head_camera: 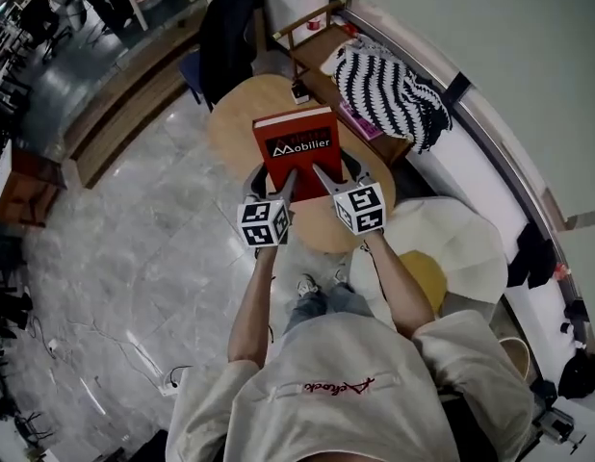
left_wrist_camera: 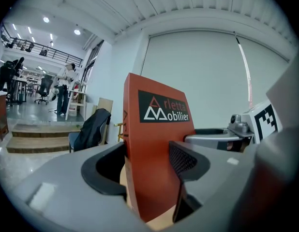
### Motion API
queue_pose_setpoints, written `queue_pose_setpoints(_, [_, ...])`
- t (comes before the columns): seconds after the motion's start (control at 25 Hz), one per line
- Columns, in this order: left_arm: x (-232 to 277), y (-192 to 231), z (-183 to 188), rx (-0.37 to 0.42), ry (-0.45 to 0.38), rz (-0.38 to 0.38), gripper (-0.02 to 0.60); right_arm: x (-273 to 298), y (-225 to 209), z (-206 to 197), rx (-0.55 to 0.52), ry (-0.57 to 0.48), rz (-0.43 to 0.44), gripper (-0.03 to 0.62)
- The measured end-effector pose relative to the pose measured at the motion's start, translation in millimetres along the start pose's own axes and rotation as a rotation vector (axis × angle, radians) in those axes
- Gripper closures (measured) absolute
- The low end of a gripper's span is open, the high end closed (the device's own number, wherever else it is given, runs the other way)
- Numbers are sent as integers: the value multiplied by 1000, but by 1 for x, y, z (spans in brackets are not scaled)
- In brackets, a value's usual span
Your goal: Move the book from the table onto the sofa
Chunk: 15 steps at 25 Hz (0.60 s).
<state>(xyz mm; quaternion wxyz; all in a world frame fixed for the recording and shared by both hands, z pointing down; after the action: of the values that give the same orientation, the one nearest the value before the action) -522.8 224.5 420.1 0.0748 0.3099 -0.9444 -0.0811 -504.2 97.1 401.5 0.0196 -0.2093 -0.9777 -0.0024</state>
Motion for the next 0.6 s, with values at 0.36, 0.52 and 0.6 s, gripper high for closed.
queue_pose_setpoints(0.36, [-2, -9, 72, 60, -104, -18, 293, 2, 1, 72, -69, -111, -14, 327])
queue_pose_setpoints(0.52, [-8, -15, 93, 81, -144, -27, 293, -4, 5, 94, -90, -151, -21, 327])
queue_pose_setpoints(0.6, [-12, -16, 102, 95, -158, -33, 293, -6, 8, 103, -98, -169, -26, 329])
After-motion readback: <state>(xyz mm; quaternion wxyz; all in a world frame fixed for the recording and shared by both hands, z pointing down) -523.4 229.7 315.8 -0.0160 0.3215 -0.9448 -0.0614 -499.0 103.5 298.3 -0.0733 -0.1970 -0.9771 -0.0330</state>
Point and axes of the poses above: the fingertips, and each gripper's own axes: x forward along the fingers, y to its left, z out of its top, the point moved 3 cm from there along -x, backward along the fingers, and after that the axes turned 11 degrees about -y, right-handed, at the moved point
